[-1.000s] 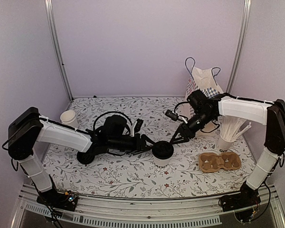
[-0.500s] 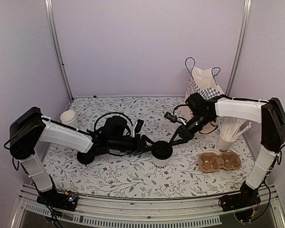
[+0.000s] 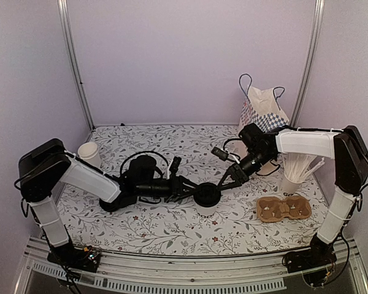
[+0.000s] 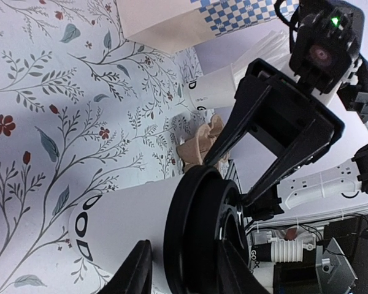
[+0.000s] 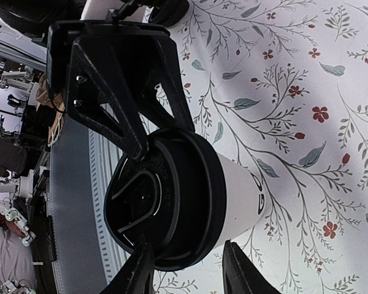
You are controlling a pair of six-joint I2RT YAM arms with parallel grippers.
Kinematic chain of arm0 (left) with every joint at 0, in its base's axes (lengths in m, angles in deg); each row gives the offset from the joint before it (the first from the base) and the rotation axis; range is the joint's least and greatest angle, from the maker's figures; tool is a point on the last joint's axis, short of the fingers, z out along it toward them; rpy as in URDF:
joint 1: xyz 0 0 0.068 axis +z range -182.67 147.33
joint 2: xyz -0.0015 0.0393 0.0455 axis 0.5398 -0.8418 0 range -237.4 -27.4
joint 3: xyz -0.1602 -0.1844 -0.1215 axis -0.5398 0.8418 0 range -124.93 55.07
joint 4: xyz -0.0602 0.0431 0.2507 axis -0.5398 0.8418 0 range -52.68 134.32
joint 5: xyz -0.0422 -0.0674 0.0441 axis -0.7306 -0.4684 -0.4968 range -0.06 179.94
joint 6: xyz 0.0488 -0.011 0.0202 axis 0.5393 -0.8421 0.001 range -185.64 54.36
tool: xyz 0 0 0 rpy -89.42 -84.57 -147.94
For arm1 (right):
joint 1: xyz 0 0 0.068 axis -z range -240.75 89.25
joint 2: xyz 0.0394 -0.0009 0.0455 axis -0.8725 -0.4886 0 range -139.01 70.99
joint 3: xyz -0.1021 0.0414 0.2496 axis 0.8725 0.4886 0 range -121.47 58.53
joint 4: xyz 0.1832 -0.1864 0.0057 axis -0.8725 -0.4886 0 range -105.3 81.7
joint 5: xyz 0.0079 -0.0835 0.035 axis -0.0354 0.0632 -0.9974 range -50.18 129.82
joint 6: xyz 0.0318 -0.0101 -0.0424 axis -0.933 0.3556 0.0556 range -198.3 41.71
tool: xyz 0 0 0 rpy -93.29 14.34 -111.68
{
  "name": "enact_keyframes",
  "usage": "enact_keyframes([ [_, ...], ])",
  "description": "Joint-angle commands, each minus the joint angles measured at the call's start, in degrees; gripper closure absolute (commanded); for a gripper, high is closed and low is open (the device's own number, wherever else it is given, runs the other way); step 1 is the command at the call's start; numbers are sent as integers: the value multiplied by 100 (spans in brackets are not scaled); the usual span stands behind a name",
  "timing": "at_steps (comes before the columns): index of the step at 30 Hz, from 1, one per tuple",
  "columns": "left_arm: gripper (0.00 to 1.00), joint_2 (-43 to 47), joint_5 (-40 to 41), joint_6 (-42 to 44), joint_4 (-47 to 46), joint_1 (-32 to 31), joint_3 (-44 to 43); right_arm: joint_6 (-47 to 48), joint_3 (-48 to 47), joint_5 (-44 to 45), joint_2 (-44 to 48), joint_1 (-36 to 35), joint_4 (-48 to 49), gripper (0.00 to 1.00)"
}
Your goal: Pack the takeout coffee
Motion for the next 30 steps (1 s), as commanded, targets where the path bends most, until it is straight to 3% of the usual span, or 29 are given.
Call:
enact_keyframes([
  [1,66,-650,-16,-133,1251,126,556,21,260,723,-391,-48,-112,61],
  [7,65,-508,21,190,1235,126,391,52,181,616,-386,-47,-198,62],
  [13,64,-307,386,765,2132,136,-248,4,391,1058,-316,-47,-45,65],
  [22,65,-491,382,778,2250,212,-232,-130,637,1507,-710,-58,21,69],
  [30,62,-159,540,1258,2267,231,-511,109,149,568,-456,-57,-316,67],
])
